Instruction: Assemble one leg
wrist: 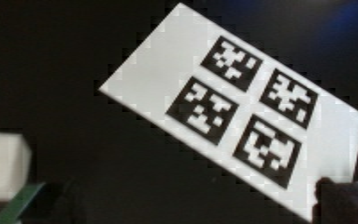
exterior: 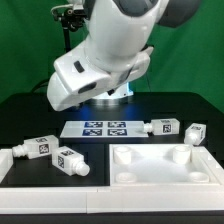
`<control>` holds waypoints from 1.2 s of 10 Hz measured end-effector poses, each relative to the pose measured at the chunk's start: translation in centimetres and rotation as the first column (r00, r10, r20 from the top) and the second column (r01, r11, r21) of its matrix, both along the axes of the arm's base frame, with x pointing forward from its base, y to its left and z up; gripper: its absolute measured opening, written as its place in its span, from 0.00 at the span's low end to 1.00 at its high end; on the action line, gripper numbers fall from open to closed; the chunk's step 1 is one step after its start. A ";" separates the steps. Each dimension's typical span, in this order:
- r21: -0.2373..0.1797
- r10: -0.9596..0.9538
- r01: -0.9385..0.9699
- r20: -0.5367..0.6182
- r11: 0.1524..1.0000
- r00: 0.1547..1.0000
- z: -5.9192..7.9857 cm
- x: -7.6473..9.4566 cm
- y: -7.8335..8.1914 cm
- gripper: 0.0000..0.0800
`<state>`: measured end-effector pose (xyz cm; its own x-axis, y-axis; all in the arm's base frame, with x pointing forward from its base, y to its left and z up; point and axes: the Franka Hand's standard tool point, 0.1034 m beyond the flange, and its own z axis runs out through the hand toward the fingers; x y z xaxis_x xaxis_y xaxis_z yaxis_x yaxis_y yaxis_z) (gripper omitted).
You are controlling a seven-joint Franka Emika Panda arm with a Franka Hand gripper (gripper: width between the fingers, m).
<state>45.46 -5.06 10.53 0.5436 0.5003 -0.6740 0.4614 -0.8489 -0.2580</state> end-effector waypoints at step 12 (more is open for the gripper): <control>0.114 -0.074 0.064 0.082 0.991 0.994 1.0 7.3 -3.3 0.81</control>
Offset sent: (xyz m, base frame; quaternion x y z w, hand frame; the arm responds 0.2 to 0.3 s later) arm 0.0000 0.0000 0.0000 0.0000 0.0000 0.0000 1.0000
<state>52.79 -8.39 11.51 0.6332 0.5286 -0.5654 0.4271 -0.8478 -0.3143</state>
